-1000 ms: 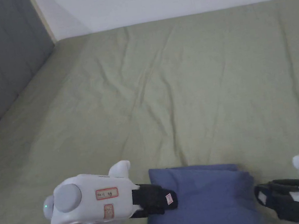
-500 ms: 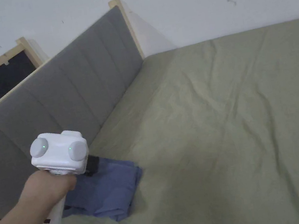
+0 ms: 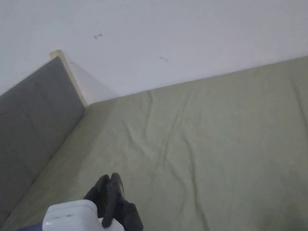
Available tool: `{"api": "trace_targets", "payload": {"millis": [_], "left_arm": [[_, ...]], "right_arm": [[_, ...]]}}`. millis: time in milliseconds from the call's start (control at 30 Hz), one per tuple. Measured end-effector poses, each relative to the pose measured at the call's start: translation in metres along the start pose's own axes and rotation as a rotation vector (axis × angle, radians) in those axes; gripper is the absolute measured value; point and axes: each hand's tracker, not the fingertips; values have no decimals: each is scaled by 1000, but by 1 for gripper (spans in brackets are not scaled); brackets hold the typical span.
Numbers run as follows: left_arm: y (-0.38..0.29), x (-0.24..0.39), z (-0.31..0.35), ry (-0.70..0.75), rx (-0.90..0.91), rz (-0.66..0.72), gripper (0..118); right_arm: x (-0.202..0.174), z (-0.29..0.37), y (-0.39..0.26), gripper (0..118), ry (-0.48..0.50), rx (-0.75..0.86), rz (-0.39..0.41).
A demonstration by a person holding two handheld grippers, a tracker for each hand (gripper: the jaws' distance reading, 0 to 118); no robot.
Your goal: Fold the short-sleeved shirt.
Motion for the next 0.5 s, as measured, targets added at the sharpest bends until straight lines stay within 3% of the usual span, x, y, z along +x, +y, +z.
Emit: {"api": "trace_targets", "payload": {"millis": [33,167,233,300,367,500], "left_arm": [[0,16,4,-43,6,-3,1],[-8,79,-3,-213,-62,-127,0],[-14,95,-8,-274,-106,-72,0],[-19,111,-7,-216,-79,-163,0],[-21,117,-5,-201,-36,-145,0],[-24,123,-4,-203,-40,-126,0]], "right_arm": [[5,9,3,0,-29,35,-2],[27,45,5,0,-176,152,43],[38,54,-7,0,-243,182,77],[52,62,-16,0,-240,167,13],[62,67,-28,0,-252,166,-25],[73,74,-48,0,-270,138,-11]]}}
